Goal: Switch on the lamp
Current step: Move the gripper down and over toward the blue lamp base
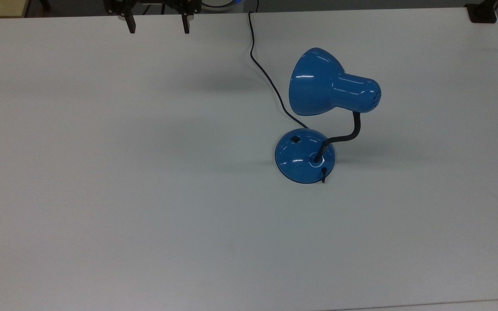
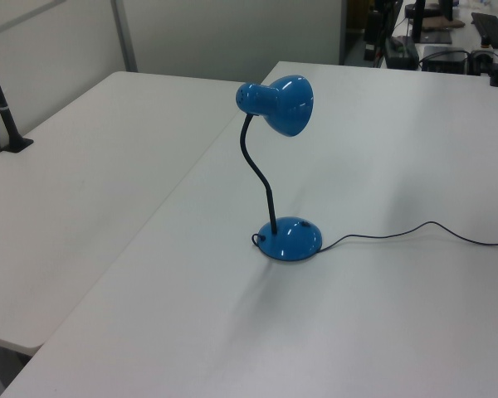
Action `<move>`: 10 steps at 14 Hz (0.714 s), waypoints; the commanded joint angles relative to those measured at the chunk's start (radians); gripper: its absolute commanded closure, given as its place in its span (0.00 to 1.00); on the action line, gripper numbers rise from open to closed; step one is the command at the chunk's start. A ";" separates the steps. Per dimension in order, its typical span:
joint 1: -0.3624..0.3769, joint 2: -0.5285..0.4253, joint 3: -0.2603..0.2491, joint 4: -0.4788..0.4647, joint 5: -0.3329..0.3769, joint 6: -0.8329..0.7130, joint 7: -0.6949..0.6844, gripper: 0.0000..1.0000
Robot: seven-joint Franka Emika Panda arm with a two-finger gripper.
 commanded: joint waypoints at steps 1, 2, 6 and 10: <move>0.004 -0.004 -0.003 -0.026 -0.012 -0.070 -0.249 0.00; 0.012 -0.004 0.000 -0.034 -0.014 -0.097 -0.273 0.00; 0.018 0.004 0.051 -0.082 -0.035 -0.095 -0.247 0.00; 0.053 0.042 0.072 -0.120 -0.011 -0.070 -0.207 0.38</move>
